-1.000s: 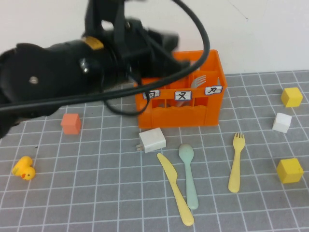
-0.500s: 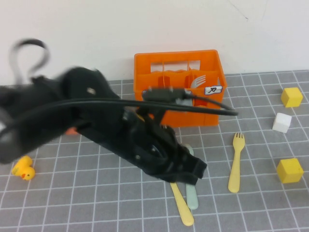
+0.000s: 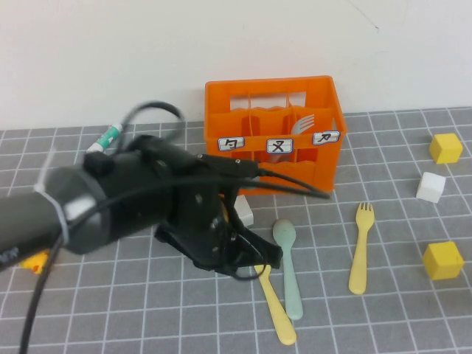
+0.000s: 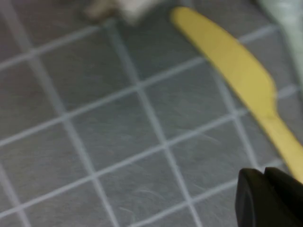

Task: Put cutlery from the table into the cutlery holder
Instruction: Pick up the knife

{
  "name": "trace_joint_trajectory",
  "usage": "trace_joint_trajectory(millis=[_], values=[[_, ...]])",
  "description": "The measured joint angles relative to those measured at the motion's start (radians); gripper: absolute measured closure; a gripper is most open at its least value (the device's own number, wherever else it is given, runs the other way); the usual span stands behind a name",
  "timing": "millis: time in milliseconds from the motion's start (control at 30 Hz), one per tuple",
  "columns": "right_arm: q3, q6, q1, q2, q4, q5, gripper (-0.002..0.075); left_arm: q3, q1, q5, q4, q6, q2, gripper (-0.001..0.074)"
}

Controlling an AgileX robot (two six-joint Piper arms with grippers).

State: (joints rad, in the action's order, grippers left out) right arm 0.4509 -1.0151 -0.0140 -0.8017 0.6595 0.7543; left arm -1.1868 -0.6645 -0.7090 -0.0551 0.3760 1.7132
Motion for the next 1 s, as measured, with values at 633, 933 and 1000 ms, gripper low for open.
trace_joint_trajectory(millis=[633,933,1000], values=[[0.000,0.000,0.000,-0.010,0.004,-0.010,0.0729,-0.013,-0.092,0.114,0.112,0.237,0.113,0.0330],[0.000,0.000,0.000,-0.010,0.004,-0.010,0.0729,-0.107,-0.092,0.055,0.114,0.237,0.224,0.0349],[0.000,0.000,0.000,-0.010,0.004,-0.010,0.0729,-0.116,-0.092,0.042,0.123,0.237,0.233,0.0355]])
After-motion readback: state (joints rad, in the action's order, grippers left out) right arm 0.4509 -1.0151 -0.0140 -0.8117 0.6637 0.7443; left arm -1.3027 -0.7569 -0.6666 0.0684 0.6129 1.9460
